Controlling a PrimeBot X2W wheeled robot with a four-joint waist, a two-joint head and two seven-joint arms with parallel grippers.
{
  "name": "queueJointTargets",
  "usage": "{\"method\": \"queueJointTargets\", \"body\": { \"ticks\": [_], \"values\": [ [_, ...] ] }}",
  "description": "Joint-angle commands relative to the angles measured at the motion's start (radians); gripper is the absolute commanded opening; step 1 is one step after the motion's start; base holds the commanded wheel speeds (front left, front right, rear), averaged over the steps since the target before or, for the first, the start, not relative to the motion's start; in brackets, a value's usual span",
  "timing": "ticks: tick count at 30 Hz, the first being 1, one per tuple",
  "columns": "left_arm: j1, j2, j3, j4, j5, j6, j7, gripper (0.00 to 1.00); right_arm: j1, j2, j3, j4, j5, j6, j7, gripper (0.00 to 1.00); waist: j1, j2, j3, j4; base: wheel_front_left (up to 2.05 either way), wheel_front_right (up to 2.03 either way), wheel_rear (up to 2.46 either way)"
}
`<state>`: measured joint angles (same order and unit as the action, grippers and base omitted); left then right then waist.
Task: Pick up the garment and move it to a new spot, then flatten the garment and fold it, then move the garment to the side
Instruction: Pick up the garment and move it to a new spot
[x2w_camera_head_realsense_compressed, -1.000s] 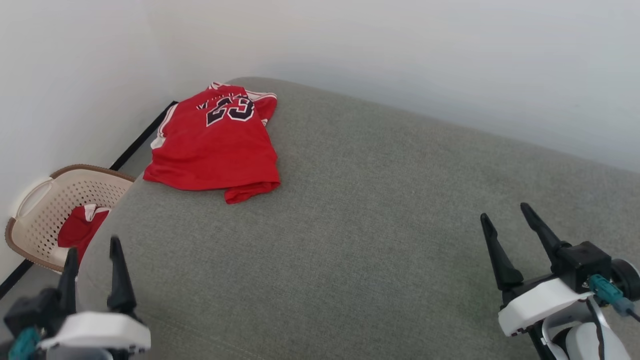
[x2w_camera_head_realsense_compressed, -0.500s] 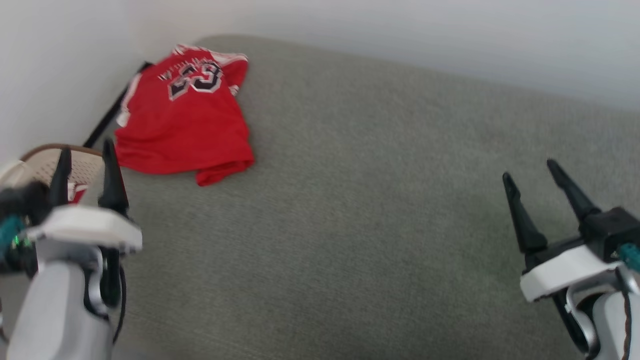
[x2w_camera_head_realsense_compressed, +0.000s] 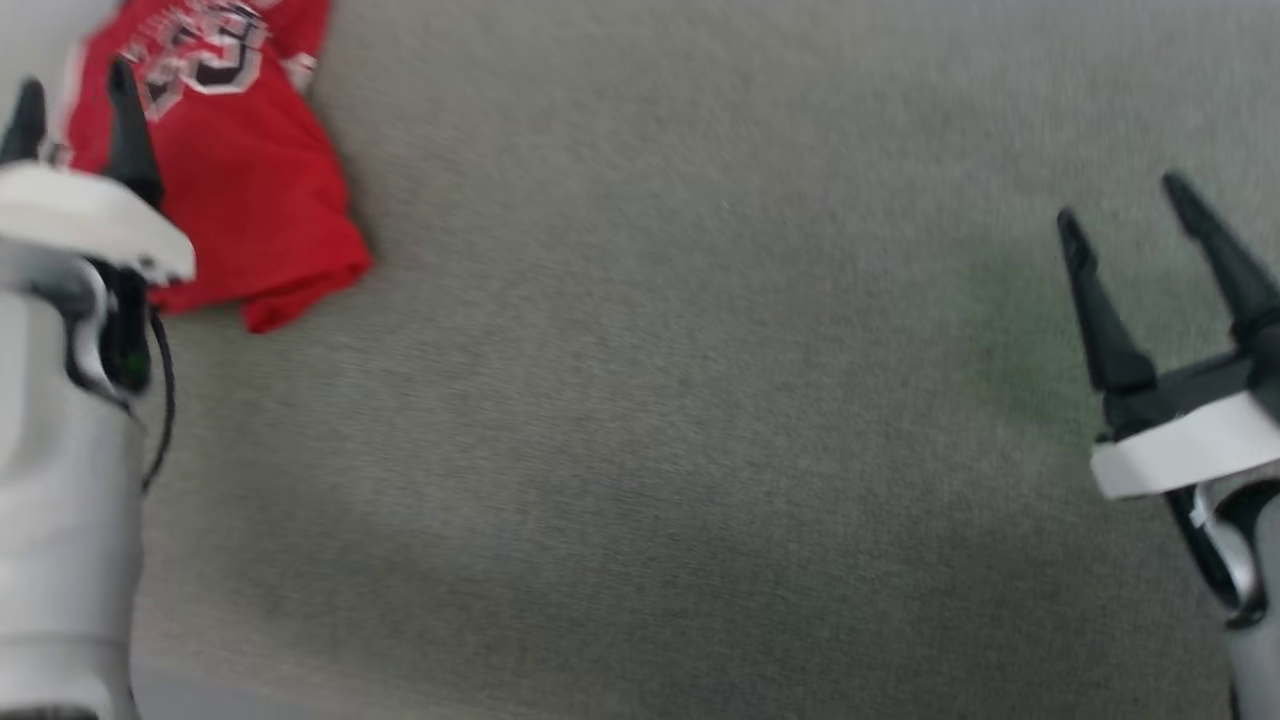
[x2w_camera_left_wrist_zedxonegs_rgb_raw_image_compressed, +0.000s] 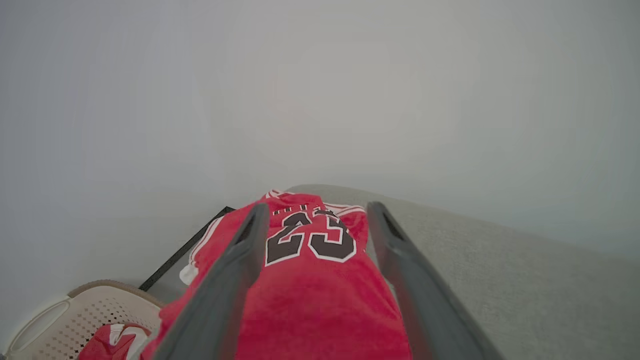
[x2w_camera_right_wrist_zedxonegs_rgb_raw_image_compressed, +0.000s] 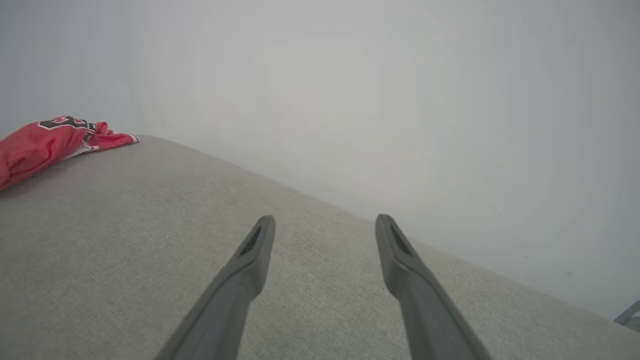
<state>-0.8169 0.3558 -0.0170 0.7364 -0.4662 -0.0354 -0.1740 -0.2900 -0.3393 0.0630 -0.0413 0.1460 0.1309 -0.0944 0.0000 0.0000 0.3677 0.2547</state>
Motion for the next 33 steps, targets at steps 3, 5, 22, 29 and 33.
{"method": "queueJointTargets", "body": {
  "ticks": [3,5,22,29,33],
  "values": [
    [-0.111,0.02,-0.001,0.099,-0.004,-0.001,0.037,1.0,-0.052,-0.018,0.006,-0.035,0.004,0.0,0.012,1.0,0.0,0.0,0.141,-0.074,0.0,0.0,0.0],
    [-0.165,0.026,-0.007,0.158,-0.004,-0.002,0.069,1.0,-0.075,-0.032,0.007,-0.049,0.003,0.0,0.014,1.0,0.0,0.0,0.183,-0.091,0.0,0.0,0.0],
    [-0.322,0.014,-0.057,0.562,-0.033,0.016,0.566,1.0,-0.123,-0.064,0.003,-0.119,0.003,0.0,0.049,1.0,0.0,0.0,0.319,-0.134,0.0,0.0,0.0],
    [-0.321,0.044,-0.062,0.551,-0.032,0.022,0.551,0.0,-0.122,-0.059,0.007,-0.114,0.0,0.0,0.046,1.0,0.0,0.0,0.286,-0.125,0.0,0.0,0.0],
    [-0.351,0.082,-0.067,0.51,-0.019,0.009,0.459,0.0,-0.103,-0.048,-0.004,-0.098,0.0,0.0,0.034,1.0,0.0,0.0,0.247,-0.117,0.0,0.0,0.0]
  ]
}}
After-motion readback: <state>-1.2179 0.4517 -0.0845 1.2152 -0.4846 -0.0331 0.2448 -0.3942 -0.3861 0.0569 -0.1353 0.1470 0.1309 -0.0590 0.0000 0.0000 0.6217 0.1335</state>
